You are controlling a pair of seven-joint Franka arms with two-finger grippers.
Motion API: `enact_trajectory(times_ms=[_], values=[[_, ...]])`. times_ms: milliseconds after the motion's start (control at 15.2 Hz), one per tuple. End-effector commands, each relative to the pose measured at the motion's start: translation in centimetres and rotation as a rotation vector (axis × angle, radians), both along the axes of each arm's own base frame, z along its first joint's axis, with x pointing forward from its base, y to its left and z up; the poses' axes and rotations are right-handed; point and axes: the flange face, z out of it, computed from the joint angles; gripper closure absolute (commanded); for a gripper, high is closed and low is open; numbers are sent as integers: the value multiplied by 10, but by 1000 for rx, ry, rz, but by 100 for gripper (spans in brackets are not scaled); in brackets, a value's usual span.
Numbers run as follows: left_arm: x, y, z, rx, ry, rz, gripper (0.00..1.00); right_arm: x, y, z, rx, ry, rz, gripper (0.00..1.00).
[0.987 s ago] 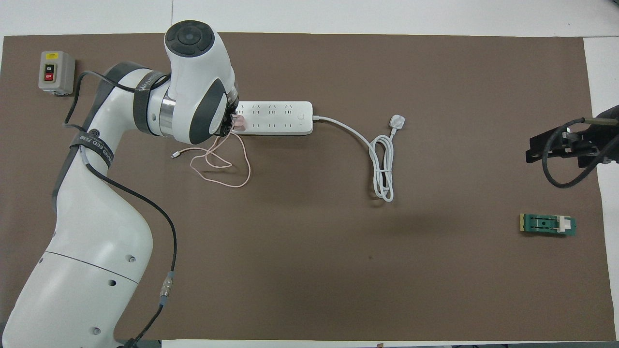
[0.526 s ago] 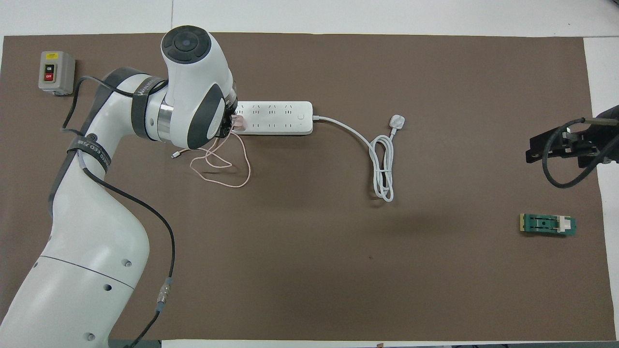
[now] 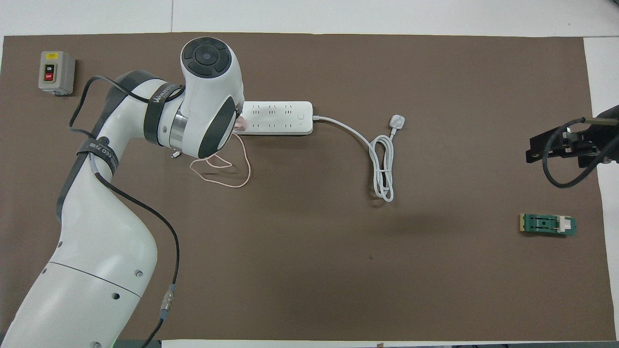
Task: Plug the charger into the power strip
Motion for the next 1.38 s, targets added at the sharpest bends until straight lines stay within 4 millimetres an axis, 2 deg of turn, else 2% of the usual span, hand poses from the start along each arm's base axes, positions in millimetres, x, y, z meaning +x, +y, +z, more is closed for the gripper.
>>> enact_trajectory(times_ms=[0,132,197,395,526,789,1315], values=[[-11,8,-67,68,142,-23,100,-5,-5,3,-14,0,19,0],[-12,10,-69,46,186,-31,100,-5,-5,3,-14,0,19,0],[-6,12,-64,25,193,-29,100,-5,-5,3,-14,0,19,0],[-1,5,-77,27,257,-35,100,-5,-5,3,-14,-2,19,0],[4,0,-78,39,275,-32,100,-5,-5,3,-14,0,19,0],[-3,-16,-79,47,258,-38,100,-5,-5,3,-14,0,19,0],[-2,-29,-80,88,132,36,100,-5,-5,3,-14,0,19,0]])
